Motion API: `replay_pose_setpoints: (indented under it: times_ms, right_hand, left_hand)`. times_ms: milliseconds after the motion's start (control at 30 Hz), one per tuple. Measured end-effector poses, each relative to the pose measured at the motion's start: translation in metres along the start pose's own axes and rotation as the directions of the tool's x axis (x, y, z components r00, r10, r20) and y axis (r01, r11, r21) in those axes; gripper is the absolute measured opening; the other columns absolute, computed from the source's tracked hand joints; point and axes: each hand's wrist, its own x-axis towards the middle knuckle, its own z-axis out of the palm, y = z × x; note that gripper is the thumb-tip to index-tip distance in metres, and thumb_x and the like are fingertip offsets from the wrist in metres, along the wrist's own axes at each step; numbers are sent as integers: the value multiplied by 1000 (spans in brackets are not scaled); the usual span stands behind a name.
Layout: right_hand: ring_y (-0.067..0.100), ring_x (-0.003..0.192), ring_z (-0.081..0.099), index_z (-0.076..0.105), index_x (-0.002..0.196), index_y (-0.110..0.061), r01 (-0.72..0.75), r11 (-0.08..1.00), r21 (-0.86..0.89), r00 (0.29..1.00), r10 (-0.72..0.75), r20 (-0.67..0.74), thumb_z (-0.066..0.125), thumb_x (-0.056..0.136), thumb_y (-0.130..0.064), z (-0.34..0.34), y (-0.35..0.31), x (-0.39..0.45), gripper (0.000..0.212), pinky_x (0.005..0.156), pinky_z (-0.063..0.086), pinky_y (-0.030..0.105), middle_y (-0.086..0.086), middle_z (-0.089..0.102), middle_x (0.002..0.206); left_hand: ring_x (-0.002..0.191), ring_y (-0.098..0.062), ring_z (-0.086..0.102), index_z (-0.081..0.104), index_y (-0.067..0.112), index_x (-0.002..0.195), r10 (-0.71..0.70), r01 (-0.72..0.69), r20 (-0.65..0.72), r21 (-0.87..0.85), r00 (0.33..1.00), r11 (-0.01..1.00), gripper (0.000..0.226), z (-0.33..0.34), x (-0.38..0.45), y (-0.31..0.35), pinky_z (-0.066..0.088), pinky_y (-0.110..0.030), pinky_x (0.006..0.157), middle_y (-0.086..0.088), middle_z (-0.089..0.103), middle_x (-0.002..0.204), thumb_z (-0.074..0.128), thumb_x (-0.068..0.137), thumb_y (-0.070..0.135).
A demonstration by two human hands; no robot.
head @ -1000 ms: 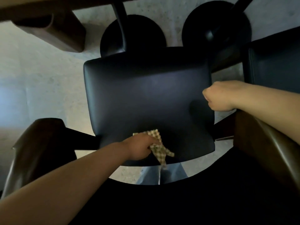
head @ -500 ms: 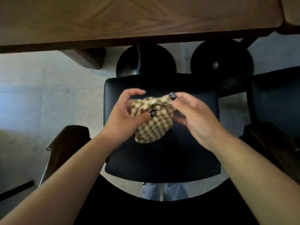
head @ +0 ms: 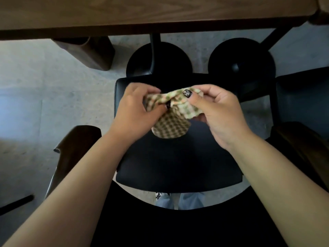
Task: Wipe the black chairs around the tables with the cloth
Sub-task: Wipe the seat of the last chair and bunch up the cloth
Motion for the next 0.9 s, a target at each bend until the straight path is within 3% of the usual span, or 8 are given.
replay_pose_setpoints:
  times_ms: [67, 133, 267, 367, 500, 667, 800, 900]
  right_hand:
    - [18, 81, 72, 67, 97, -18, -34, 998, 60, 999, 36, -27, 61, 90, -6, 1, -3, 0, 15, 64, 58, 31, 4, 74, 87]
    - [20, 82, 71, 64, 100, -19, -13, 998, 61, 1000, 14, -21, 57, 91, -5, 2, -6, 0, 18, 63, 57, 32, 6, 74, 89]
    - [24, 90, 70, 64, 99, -20, 58, 997, 49, 997, -61, 57, 55, 90, -6, 2, -11, -1, 20, 69, 58, 37, 7, 72, 97]
    - [20, 92, 68, 71, 89, -25, 80, 996, 28, 991, -82, 103, 63, 83, -11, 1, -15, -1, 17, 78, 57, 40, 1, 72, 95]
    - [18, 89, 66, 71, 84, -24, 112, 992, 58, 986, -118, 113, 69, 76, -6, -3, -17, 2, 19, 75, 53, 32, -2, 70, 93]
    - [14, 84, 65, 71, 92, -28, 164, 969, -187, 962, -199, -187, 64, 76, -9, -20, -15, 13, 26, 76, 56, 37, -3, 69, 88]
    - [13, 84, 66, 65, 99, -35, 146, 891, -429, 859, -329, -392, 65, 78, -15, -45, -15, 23, 28, 76, 58, 40, -7, 65, 91]
    - [8, 77, 64, 60, 94, -33, 106, 810, -576, 819, -400, -411, 65, 78, -20, -59, -15, 27, 21, 74, 57, 33, -13, 62, 85]
  left_hand:
    - [102, -6, 54, 54, 28, 104, 3, -6, -81, -39, 997, 999, 39, 2, -2, 4, 42, -10, 87, 3, 49, 113, 79, 75, 22]
    - [100, -9, 58, 53, 26, 100, 24, -33, -83, -108, 996, 994, 37, 3, -6, 11, 47, -20, 86, 2, 54, 109, 79, 75, 20]
    - [106, -7, 63, 59, 29, 109, 88, -25, 167, -345, 982, 938, 39, 4, -10, 20, 49, -40, 97, 13, 66, 108, 73, 74, 20]
    - [108, -6, 63, 55, 29, 121, 101, 6, 281, -356, 954, 935, 57, 7, -12, 15, 50, -31, 96, 12, 66, 112, 79, 69, 30]
    - [90, -2, 67, 56, 43, 99, 18, 34, 205, -248, 979, 968, 43, 14, -12, 1, 55, -25, 81, 16, 70, 93, 69, 73, 12]
    - [81, 3, 65, 59, 48, 89, -117, 147, 139, -236, 983, 961, 42, 17, -7, -13, 47, -9, 62, 22, 70, 88, 56, 76, 9]
    - [81, -15, 70, 66, 37, 87, -256, 267, 80, -372, 963, 889, 40, 14, -2, -21, 56, -30, 67, 8, 72, 83, 59, 84, -2]
    - [68, -9, 68, 63, 19, 92, -386, 374, 99, -549, 917, 747, 18, 11, 1, -21, 55, -24, 59, 6, 73, 75, 58, 92, 2]
